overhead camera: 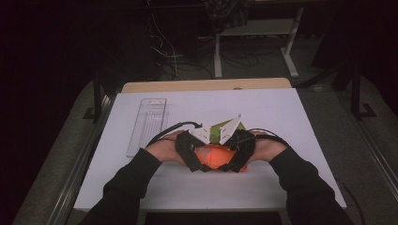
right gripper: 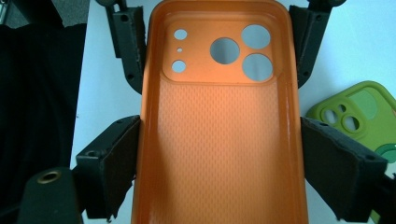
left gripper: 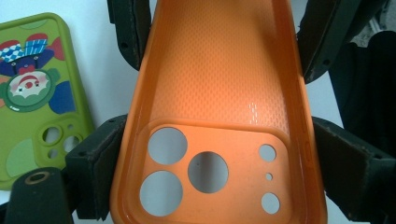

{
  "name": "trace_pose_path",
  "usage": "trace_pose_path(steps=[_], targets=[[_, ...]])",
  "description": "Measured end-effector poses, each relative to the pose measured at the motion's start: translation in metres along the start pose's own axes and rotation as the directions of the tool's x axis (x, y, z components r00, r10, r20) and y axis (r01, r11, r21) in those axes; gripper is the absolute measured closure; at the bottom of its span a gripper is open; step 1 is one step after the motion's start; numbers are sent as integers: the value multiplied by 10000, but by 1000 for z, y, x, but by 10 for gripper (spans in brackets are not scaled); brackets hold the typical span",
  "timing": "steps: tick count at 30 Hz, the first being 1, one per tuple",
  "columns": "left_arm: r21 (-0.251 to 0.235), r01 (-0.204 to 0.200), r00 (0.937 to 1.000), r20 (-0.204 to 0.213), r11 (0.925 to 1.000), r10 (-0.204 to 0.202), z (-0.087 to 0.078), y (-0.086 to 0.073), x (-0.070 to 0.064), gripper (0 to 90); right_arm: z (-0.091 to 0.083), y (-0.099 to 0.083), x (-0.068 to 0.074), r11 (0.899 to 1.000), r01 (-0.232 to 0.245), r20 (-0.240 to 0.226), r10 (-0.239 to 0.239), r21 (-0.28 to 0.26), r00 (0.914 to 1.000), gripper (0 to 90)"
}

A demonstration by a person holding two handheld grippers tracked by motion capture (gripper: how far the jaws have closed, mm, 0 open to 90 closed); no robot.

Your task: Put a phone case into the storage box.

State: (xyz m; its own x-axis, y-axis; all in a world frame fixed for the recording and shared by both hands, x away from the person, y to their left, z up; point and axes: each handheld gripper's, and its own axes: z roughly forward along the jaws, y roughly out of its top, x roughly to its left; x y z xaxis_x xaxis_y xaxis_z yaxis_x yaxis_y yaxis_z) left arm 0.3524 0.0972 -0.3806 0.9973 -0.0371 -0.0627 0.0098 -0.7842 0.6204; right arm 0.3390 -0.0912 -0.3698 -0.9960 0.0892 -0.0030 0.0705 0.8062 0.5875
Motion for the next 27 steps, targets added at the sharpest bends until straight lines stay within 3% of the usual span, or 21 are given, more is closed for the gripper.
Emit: trace_pose_path(steps=[10,15,17,19,24,27], targets=[[79,-40,9998,188,10000,38,1,0,-1,156,0,-1,0,10000,55,-165,-55,-20,9998,149],[195,104,9998,189,9998,-108,3,-1,-1,161,3,-1,0,9998,170,-186,-168,77,9997,147],[133,417,9988,251,9990,-420,5,-1,-1,162,3,-1,1,9998,133,-93,-131,171,9999,139],[361,413,9989,197,9985,-420,5,-3,-1,162,2,-1,0,9998,163,48,-164,62,9999,119],[324,745,9970,206,9967,-752,7,-8,1,162,-8,-5,-6,9983,-443,337,456,-370,9984,79],[227,1009,9949,-17,9946,-1009,5,-11,1,162,-13,-9,-9,9958,-708,381,731,-583,9966,75]])
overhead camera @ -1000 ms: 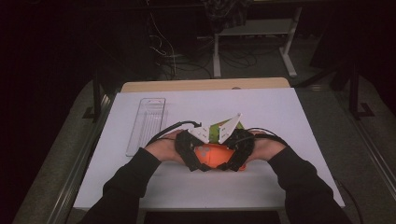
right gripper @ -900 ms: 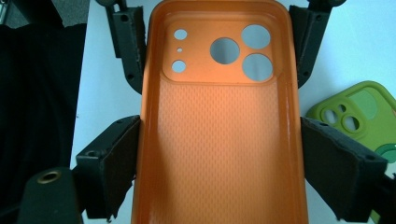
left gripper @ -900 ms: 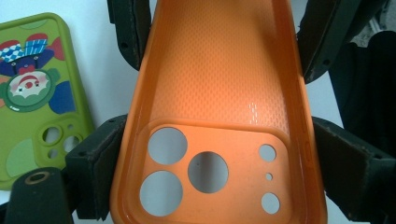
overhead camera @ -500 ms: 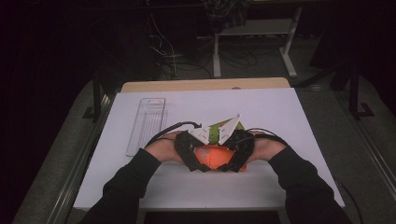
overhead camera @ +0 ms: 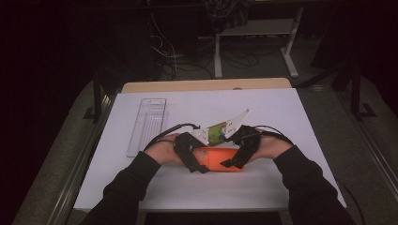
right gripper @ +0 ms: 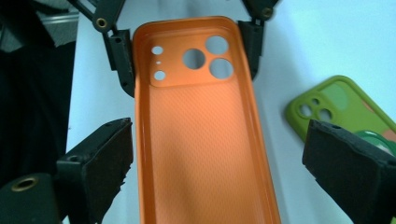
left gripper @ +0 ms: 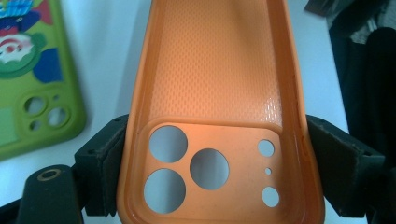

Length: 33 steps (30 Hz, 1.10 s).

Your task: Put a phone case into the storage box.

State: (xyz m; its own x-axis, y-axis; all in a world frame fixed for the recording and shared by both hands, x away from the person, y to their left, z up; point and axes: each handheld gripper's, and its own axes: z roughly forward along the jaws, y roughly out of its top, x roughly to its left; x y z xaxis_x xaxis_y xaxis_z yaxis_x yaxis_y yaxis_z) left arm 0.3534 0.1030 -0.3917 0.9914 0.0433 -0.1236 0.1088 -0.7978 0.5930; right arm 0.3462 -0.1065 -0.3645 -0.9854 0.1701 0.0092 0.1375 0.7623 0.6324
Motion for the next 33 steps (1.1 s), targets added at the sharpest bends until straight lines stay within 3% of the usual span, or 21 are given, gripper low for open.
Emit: trace_pose_path(steps=[3,7,11,14,16,19,21,23,25,29,31,33], targets=[[-149,293,9988,-387,9995,-298,-5,-2,1,162,-6,-3,-2,9995,-254,125,256,-163,9996,75],[-451,821,9928,-839,9956,-857,-13,-6,3,162,-14,-7,-6,9970,-640,435,659,-441,9969,76],[-571,1298,9820,-1308,9899,-1363,-18,-10,2,162,-21,-14,-9,9908,-1180,834,1233,-659,9889,76],[-709,1665,9688,-1739,9835,-1766,-20,-13,1,162,-25,-19,-11,9826,-1582,1097,1686,-978,9796,71],[-738,1855,9606,-1963,9799,-1966,-22,-13,0,162,-27,-20,-10,9703,-2121,1163,2254,-1161,9673,69],[-805,2075,9475,-2311,9749,-2208,-25,-14,0,161,-30,-24,-11,9595,-2371,1432,2588,-1524,9553,56],[-933,2279,9375,-2480,9692,-2443,-26,-16,0,162,-29,-26,-9,9429,-2777,1479,3059,-1840,9405,41],[-1089,2599,9247,-2582,9595,-2798,-25,-18,-1,161,-27,-29,-8,9327,-3098,1628,3399,-1845,9263,22],[-1039,2693,9174,-2747,9574,-2879,-26,-20,-1,161,-24,-32,-8,9270,-3230,1658,3547,-1905,9201,26],[-1295,3109,8996,-2796,9416,-3354,-28,-23,-1,161,-16,-38,-4,9116,-3622,2018,3985,-1945,8947,16],[-1182,3062,8991,-2902,9446,-3277,-29,-23,-1,161,-12,-41,-2,8989,-3930,2136,4296,-1939,8774,12],[-1290,3150,8935,-2937,9403,-3396,-30,-24,-1,161,-8,-44,0,8889,-4175,2284,4531,-1885,8617,0]])
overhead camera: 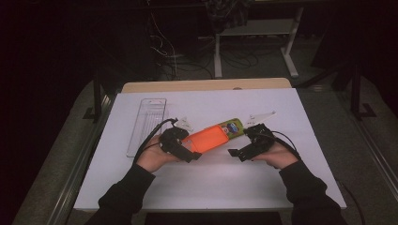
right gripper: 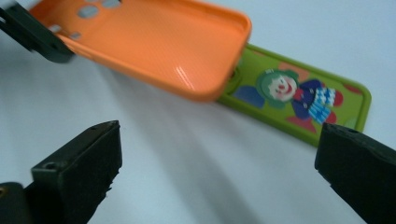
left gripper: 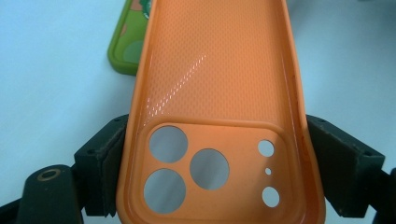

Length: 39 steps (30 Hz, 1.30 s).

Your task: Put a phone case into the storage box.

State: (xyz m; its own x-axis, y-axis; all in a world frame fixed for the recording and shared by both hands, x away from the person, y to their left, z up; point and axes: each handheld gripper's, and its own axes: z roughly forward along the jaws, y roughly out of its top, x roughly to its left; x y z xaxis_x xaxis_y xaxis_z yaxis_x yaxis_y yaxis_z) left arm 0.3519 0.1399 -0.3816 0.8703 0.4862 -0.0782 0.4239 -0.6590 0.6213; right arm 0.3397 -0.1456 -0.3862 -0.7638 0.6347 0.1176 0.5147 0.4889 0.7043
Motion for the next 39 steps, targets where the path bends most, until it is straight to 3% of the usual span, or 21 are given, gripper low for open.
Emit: trace_pose_path(steps=[1,7,11,15,16,19,21,22,24,28,29,34,39], targets=[[247,-153,9999,6,9996,153,-2,0,2,161,2,-3,1,9999,-134,170,134,11,9998,0],[307,19,10000,-40,9995,-17,-2,0,2,161,11,-18,5,9984,-557,600,563,-128,9966,0],[212,157,9999,-72,9997,-156,-1,0,1,160,19,-27,6,9950,-993,639,999,-112,9929,0],[96,283,9996,-75,9996,-282,0,1,0,161,25,-27,6,9955,-942,692,946,-90,9931,0],[264,49,10000,-61,9996,-47,-1,2,1,161,24,-27,6,9961,-876,729,881,-97,9934,0],[147,126,9999,-60,9998,-125,-1,2,0,161,25,-27,7,9980,-619,816,630,-156,9947,0],[-165,491,9988,-54,9987,-492,0,3,-1,161,26,-27,7,9988,-451,891,465,-184,9949,0],[44,247,9997,-56,9997,-247,-2,3,0,161,26,-27,7,9988,-443,911,461,-211,9948,0],[-162,478,9988,-45,9987,-479,0,3,-1,160,26,-27,8,9995,-282,1014,297,-161,9944,0],[-51,400,9992,-59,9992,-400,1,3,-1,160,26,-27,9,9999,69,1229,-59,-77,9924,0],[194,101,9999,-53,9998,-100,-1,3,1,160,27,-27,10,9999,109,1250,-100,-67,9921,0],[269,122,9999,-1,9996,-122,0,3,1,160,27,-26,11,9977,677,1539,-661,-55,9859,0],[228,160,9999,26,9996,-161,0,2,1,161,27,-23,16,9894,1452,1921,-1420,-25,9710,0]])
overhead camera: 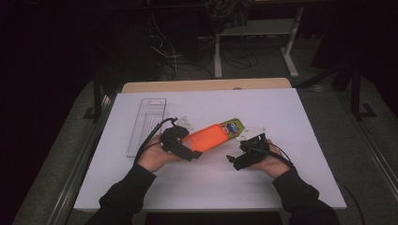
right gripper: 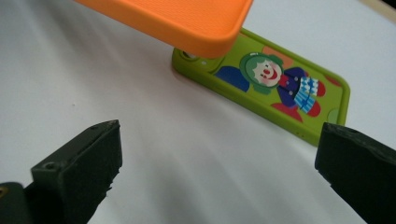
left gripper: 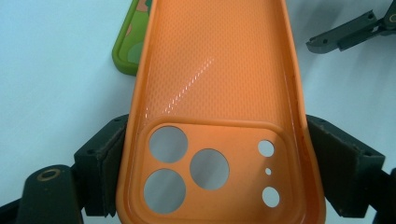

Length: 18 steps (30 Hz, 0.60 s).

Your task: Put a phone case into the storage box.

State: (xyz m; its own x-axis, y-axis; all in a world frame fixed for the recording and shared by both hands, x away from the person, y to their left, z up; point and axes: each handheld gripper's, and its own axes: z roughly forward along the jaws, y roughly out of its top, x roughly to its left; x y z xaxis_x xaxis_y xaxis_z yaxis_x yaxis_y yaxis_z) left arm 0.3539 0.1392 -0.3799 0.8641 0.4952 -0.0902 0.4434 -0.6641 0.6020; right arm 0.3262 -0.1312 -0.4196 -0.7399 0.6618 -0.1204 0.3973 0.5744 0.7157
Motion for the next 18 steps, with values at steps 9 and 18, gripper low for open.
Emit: trace_pose_path(steps=[9,18], targets=[[20,-30,10000,54,10000,30,0,0,0,160,0,3,9,9940,1084,622,-1074,-119,9923,0],[76,-64,10000,57,10000,64,2,0,0,160,1,4,16,9734,2289,1333,-2256,-93,9651,0]])
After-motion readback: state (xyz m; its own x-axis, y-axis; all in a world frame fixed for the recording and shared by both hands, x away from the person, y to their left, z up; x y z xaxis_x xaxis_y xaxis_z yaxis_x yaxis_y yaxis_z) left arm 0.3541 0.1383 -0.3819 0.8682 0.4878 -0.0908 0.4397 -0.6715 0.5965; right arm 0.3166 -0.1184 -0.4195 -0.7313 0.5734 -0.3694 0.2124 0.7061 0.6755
